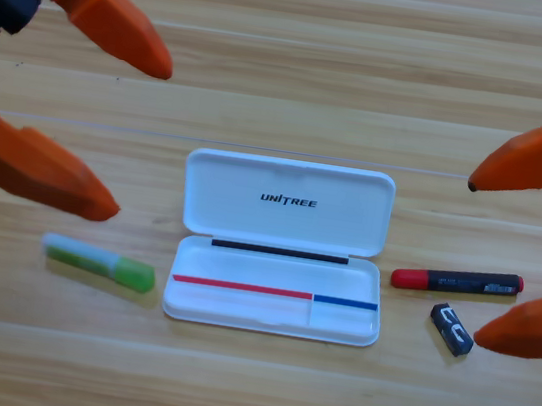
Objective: Clean up eraser and pencils
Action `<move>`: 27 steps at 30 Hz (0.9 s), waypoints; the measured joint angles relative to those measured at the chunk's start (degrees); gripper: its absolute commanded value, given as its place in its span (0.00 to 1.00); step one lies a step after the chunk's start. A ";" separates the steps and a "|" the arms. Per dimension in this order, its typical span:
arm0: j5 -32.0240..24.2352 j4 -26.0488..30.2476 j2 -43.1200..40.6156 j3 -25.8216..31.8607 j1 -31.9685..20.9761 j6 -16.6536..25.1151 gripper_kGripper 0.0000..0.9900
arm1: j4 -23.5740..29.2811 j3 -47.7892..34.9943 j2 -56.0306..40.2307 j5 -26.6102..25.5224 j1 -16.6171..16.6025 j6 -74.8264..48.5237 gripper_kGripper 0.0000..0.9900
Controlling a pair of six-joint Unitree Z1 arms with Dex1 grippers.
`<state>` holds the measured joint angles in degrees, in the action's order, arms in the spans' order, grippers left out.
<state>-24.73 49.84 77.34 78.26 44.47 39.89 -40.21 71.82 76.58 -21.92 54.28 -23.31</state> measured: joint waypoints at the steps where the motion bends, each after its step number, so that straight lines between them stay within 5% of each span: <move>1: 0.00 0.00 0.00 0.00 0.00 0.00 0.97 | 0.00 0.00 0.00 0.00 0.05 0.00 0.98; 15: 3.40 0.17 0.01 -0.23 0.05 0.76 1.00 | 0.00 -0.63 0.00 0.00 0.18 1.00 0.98; 27: 23.26 6.09 2.87 1.92 -0.92 22.67 1.00 | -0.96 -0.89 4.06 5.05 -1.20 9.04 0.98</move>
<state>-1.48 55.93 80.22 80.18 43.55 62.57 -41.18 70.93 80.65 -16.87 53.08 -14.27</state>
